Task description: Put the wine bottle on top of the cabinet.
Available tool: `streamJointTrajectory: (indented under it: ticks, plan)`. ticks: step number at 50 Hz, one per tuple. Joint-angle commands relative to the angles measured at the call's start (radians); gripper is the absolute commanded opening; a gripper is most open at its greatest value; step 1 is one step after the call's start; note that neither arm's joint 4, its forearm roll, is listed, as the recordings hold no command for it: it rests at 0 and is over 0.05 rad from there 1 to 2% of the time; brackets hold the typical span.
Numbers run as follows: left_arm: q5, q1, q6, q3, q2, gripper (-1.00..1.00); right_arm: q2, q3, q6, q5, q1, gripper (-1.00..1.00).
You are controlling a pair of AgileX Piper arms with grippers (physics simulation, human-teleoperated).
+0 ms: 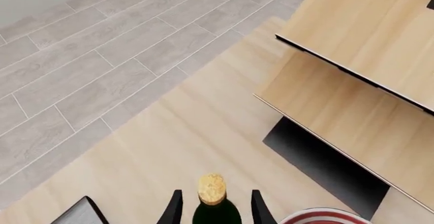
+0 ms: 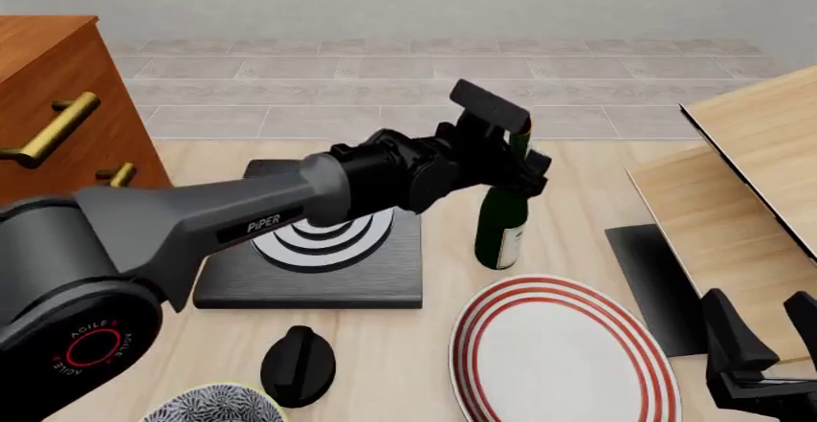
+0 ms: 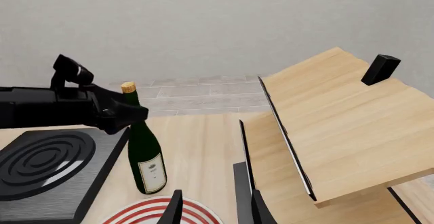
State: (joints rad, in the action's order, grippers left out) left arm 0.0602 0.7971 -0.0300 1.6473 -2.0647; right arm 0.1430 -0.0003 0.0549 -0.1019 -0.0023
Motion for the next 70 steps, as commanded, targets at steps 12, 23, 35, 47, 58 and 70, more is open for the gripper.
streamJointTrajectory:
  ticks: [12,23,35,47,58,70]
  plan:
    - [-0.063,0.004,0.008,-0.074,0.028,-1.00,-0.001,0.000,0.000,0.001,0.000,1.00]
    - [-0.044,0.018,0.005,-0.032,0.052,-1.00,-0.002,0.000,0.000,0.002,0.000,1.00]
    - [0.121,0.008,-0.003,0.211,0.022,-1.00,-0.001,0.000,0.001,0.002,0.000,1.00]
    - [0.239,0.002,-0.015,0.401,-0.020,-1.00,-0.002,0.000,0.001,0.002,0.000,1.00]
    - [0.247,0.002,0.003,0.387,0.006,-1.00,-0.001,0.000,0.000,0.002,0.000,1.00]
    - [-0.009,0.013,0.064,-0.187,0.335,-1.00,-0.001,0.000,0.000,0.002,0.000,1.00]
